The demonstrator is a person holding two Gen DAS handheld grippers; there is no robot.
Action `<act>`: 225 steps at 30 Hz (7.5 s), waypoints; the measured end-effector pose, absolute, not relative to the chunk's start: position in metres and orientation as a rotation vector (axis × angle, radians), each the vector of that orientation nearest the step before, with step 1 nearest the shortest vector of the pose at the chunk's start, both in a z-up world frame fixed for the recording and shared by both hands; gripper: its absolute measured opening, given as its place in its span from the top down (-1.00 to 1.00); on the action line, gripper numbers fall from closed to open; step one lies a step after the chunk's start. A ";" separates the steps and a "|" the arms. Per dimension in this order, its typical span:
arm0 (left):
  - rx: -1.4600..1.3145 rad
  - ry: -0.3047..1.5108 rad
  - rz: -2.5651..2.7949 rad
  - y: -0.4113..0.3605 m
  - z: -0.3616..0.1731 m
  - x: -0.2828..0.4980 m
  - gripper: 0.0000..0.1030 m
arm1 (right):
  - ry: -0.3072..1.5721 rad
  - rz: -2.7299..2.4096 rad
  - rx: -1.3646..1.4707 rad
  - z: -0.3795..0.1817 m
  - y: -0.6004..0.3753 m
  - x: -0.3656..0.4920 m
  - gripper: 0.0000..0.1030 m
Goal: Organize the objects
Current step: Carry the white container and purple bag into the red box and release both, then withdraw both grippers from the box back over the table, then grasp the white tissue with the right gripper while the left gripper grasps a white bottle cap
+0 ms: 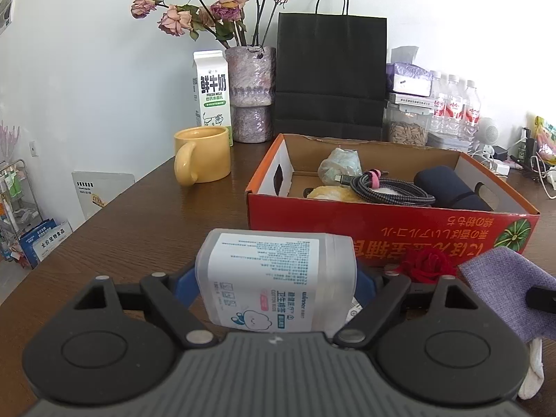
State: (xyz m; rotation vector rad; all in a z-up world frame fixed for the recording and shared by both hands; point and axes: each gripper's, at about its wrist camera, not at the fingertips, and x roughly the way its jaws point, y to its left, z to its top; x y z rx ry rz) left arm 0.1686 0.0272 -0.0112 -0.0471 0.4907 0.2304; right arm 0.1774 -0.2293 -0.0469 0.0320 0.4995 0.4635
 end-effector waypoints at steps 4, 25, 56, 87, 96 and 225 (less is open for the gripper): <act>-0.048 0.479 0.214 0.025 -0.006 0.163 -0.65 | 0.471 0.460 0.010 -0.044 -0.227 0.172 0.85; -0.049 0.377 0.142 0.006 0.035 0.171 -0.66 | 0.339 0.496 -0.011 0.005 -0.212 0.176 0.85; -0.081 0.338 0.131 0.003 0.053 0.317 -0.66 | 0.294 0.489 -0.019 0.022 -0.153 0.330 0.85; -0.047 0.413 0.140 0.003 0.040 0.331 -1.00 | 0.422 0.409 -0.107 0.002 -0.146 0.343 -1.00; -0.048 0.383 0.143 0.004 0.047 0.318 -1.00 | 0.410 0.408 -0.113 0.004 -0.148 0.337 -1.00; 0.043 0.677 -0.117 -0.096 -0.040 0.191 0.01 | 0.516 0.371 -0.010 -0.048 -0.259 0.179 -0.15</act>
